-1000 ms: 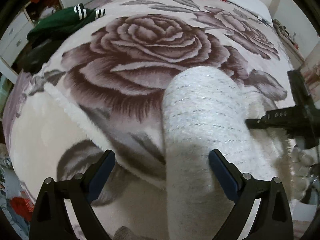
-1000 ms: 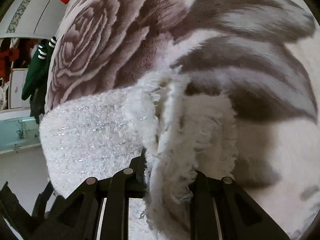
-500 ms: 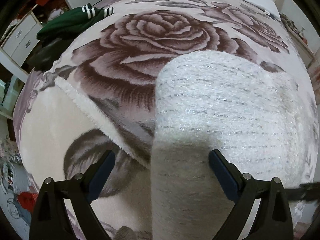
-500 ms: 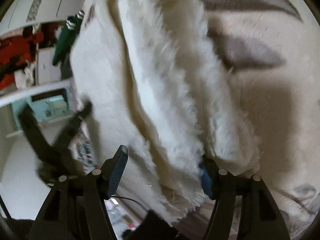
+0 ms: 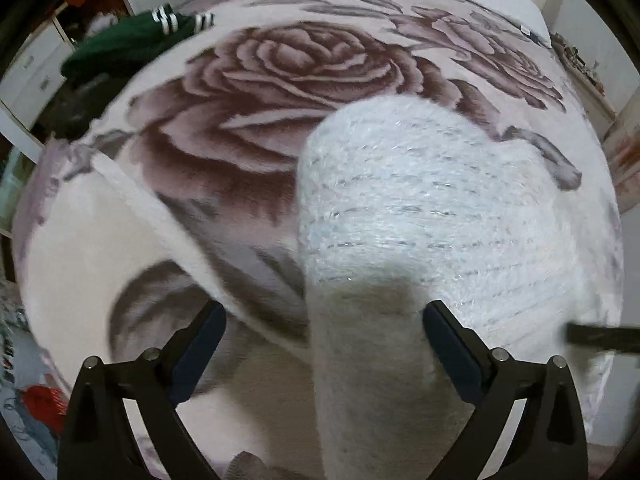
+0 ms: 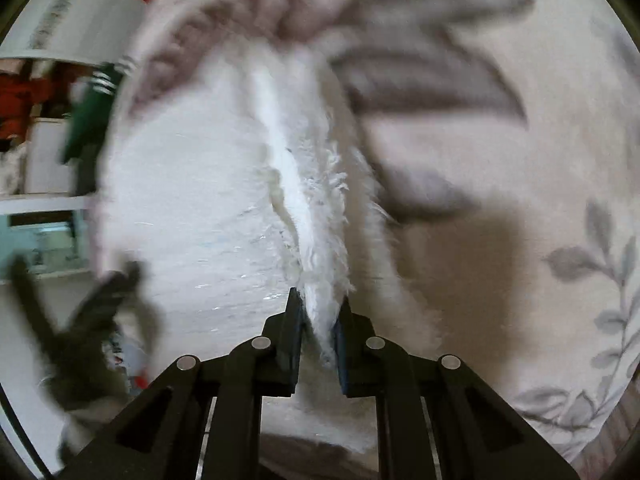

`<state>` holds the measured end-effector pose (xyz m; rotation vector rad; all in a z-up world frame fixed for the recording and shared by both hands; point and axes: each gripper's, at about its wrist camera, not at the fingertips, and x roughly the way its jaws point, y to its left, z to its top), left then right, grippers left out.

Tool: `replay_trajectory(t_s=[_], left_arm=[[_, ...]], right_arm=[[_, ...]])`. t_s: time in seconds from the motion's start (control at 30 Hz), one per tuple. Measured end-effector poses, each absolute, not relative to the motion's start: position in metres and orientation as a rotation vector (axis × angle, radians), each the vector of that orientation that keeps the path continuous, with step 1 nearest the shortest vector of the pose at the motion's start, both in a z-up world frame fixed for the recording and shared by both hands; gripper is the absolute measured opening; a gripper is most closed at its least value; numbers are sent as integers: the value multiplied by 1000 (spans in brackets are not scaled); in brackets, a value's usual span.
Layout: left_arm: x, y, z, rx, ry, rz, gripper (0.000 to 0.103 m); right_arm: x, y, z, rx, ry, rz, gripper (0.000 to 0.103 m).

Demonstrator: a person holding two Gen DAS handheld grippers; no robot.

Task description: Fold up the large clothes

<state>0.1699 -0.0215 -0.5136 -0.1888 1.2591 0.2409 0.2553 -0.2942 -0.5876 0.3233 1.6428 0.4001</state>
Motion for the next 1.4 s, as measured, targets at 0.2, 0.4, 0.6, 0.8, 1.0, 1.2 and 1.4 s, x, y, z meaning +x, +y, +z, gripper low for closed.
replay_trajectory(t_s=[0.2, 0.4, 0.6, 0.8, 1.0, 1.2, 1.4], left_arm=[[163, -12, -503, -239, 1273, 253, 103], [136, 21, -482, -285, 1226, 331, 102], [128, 39, -511, -512, 1255, 284, 102], [140, 38, -547, -775, 1243, -8, 102], [155, 33, -569, -864, 1158, -113, 90], [158, 40, -554, -842, 1115, -149, 72], [178, 38, -523, -780, 1115, -220, 70]], right_arm=[[259, -290, -607, 378, 1685, 446, 26], [268, -318, -571, 486, 1584, 560, 87], [298, -282, -624, 409, 1634, 718, 92], [324, -274, -671, 642, 1724, 992, 100], [328, -246, -676, 651, 1745, 1076, 98], [315, -259, -652, 736, 1657, 1039, 59], [303, -276, -608, 789, 1555, 1004, 53]])
